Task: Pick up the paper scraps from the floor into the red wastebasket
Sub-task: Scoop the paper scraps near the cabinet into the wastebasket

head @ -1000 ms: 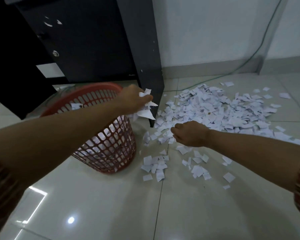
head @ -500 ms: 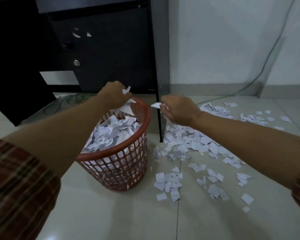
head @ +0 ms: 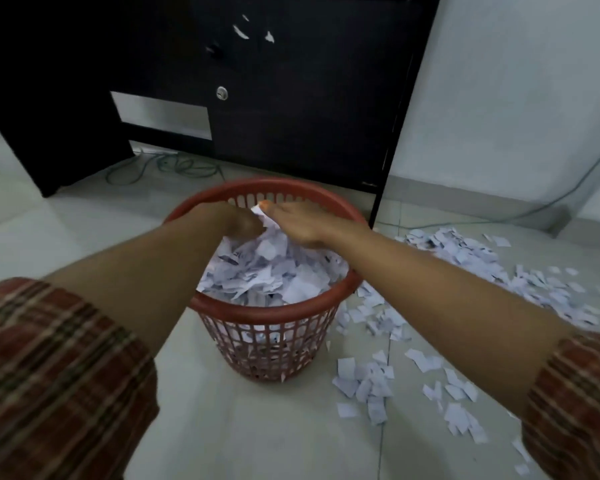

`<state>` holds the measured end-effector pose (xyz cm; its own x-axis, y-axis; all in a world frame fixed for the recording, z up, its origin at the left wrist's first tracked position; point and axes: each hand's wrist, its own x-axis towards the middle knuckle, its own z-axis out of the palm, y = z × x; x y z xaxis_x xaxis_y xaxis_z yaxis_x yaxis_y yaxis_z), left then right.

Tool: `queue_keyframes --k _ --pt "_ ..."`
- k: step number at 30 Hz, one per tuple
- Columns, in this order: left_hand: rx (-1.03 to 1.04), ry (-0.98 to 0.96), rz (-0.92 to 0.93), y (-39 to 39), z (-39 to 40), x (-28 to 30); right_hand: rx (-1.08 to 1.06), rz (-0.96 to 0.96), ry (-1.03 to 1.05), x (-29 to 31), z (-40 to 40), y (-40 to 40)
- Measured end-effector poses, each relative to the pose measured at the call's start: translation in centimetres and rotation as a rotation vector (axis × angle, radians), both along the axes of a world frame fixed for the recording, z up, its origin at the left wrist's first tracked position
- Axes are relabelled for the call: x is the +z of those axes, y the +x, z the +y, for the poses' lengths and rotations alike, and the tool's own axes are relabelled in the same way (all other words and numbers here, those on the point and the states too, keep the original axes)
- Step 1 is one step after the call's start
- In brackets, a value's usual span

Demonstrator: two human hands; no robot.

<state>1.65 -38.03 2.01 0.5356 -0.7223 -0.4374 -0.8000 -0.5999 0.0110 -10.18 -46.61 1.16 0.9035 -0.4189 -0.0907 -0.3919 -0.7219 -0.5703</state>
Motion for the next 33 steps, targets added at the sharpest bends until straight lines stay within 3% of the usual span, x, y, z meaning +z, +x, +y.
queue_keyframes --k 2,4,9,11,16,20,25,28,33 --pt "-0.058 0.015 -0.022 0.2 -0.5 0.4 0.009 0.091 0.002 -0.7 -0.6 -0.3" --pt "-0.066 -0.001 -0.092 -0.2 -1.1 0.9 0.062 0.114 -0.132 -1.1 -1.6 -1.2" --pt "-0.006 -0.077 -0.241 -0.8 -2.3 0.8 0.111 -0.059 -0.056 1.2 -3.3 -3.8" --pt "0.069 -0.084 -0.274 -1.3 -3.0 0.7 0.192 -0.083 -0.142 1.8 -3.5 -5.5" --pt "-0.049 -0.312 -0.414 -3.7 -3.9 1.4 0.242 -0.328 -0.317 0.8 -5.4 -8.6" --pt "-0.143 -0.515 -0.423 -6.5 -4.5 1.9 0.09 -0.547 -0.282 -1.2 -7.8 -10.8" --pt "-0.341 -0.763 -0.343 -11.5 -5.8 1.1 0.025 -0.539 -0.269 -5.6 -11.3 -14.2" --pt "-0.441 -0.74 -0.332 -14.7 -6.7 -0.3 0.054 -0.434 -0.306 -8.3 -13.2 -16.7" --pt "-0.553 -0.512 -0.364 -18.5 -8.7 -3.3 0.089 -0.33 -0.323 -12.0 -14.9 -20.8"
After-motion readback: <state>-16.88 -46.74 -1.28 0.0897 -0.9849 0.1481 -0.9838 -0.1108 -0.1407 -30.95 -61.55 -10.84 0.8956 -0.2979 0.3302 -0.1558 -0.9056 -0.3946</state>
